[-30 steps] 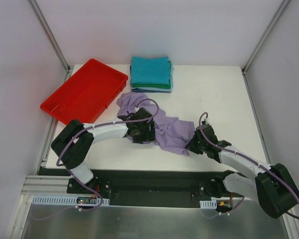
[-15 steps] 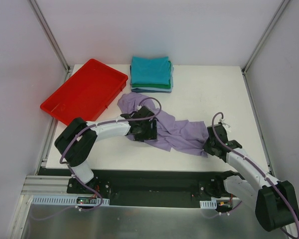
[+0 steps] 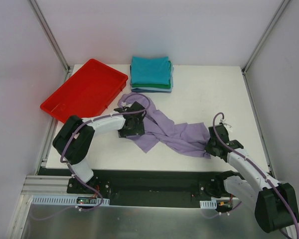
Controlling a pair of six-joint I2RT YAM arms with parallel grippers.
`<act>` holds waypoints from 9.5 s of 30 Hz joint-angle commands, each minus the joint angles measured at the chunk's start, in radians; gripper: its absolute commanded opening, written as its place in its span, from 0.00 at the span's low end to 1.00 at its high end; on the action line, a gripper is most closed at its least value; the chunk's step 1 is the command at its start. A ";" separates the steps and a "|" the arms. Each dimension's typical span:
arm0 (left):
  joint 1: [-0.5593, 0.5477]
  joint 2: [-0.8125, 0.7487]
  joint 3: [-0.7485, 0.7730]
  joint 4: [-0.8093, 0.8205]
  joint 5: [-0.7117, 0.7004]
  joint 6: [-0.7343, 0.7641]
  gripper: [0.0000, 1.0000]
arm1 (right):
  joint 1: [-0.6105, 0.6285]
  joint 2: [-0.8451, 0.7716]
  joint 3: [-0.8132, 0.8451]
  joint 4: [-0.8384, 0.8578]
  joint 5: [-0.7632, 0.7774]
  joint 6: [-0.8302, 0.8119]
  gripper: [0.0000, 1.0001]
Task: Fold and stack the t-shirts
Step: Flatten out the tshirt, then grap the side of the flattened tshirt closest away from the robot with both arms
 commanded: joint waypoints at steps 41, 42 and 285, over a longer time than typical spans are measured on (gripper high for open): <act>-0.121 -0.053 -0.119 -0.119 0.085 -0.101 0.63 | -0.012 -0.101 -0.024 0.032 -0.113 -0.084 0.01; -0.119 -0.039 -0.113 -0.119 0.100 -0.099 0.62 | -0.012 -0.101 -0.026 0.034 -0.111 -0.084 0.01; 0.019 -0.603 -0.305 0.121 0.166 0.146 0.00 | -0.662 -0.092 0.120 -0.338 -0.085 -0.003 0.97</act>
